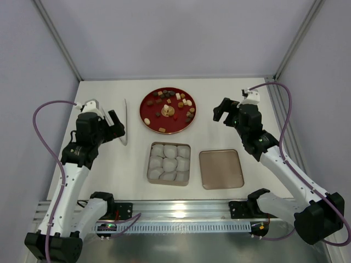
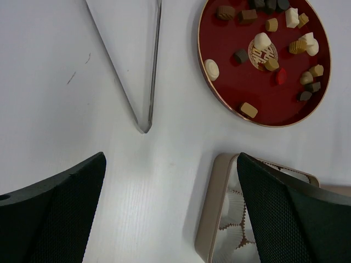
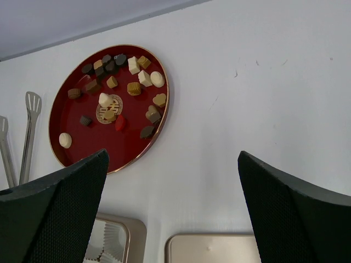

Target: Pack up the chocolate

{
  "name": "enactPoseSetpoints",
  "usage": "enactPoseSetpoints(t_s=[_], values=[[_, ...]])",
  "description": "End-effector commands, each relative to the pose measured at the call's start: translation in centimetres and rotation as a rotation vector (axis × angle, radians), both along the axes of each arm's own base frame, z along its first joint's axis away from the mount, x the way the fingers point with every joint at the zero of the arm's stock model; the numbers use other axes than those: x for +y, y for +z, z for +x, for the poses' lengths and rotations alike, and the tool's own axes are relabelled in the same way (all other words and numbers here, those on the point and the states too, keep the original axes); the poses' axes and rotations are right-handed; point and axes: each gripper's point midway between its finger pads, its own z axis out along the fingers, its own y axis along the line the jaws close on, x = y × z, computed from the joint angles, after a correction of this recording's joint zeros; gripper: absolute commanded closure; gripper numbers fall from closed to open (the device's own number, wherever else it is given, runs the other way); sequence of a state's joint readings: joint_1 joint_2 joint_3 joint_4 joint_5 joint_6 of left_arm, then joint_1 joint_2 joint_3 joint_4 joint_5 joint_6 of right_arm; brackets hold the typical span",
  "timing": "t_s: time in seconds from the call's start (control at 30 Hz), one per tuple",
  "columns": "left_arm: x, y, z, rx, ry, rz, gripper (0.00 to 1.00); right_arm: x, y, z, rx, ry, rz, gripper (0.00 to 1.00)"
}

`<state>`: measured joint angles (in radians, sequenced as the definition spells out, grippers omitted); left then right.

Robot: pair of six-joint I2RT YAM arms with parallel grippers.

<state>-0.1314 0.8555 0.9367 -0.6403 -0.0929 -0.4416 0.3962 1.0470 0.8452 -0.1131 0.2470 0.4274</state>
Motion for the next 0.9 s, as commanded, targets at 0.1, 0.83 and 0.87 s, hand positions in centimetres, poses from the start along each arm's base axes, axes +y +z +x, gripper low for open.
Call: enactPoseSetpoints(t_s=[0.1, 0.83, 0.87], values=[[0.2, 0.7, 0.7, -0.035, 0.014, -0.001, 0.0, 0.3, 1.6, 0.1, -0.05, 0.021, 0.013, 0.0], [1.0, -7.1, 9.3, 0.223, 0.205, 0.032, 0.0, 2.5, 1.4, -1.1, -0.043, 0.15, 0.073, 0.0], [0.9, -7.3, 9.8, 0.22, 0.207, 0.027, 0.0, 2.7, 1.6, -1.2, -0.045, 0.159, 0.078, 0.0]])
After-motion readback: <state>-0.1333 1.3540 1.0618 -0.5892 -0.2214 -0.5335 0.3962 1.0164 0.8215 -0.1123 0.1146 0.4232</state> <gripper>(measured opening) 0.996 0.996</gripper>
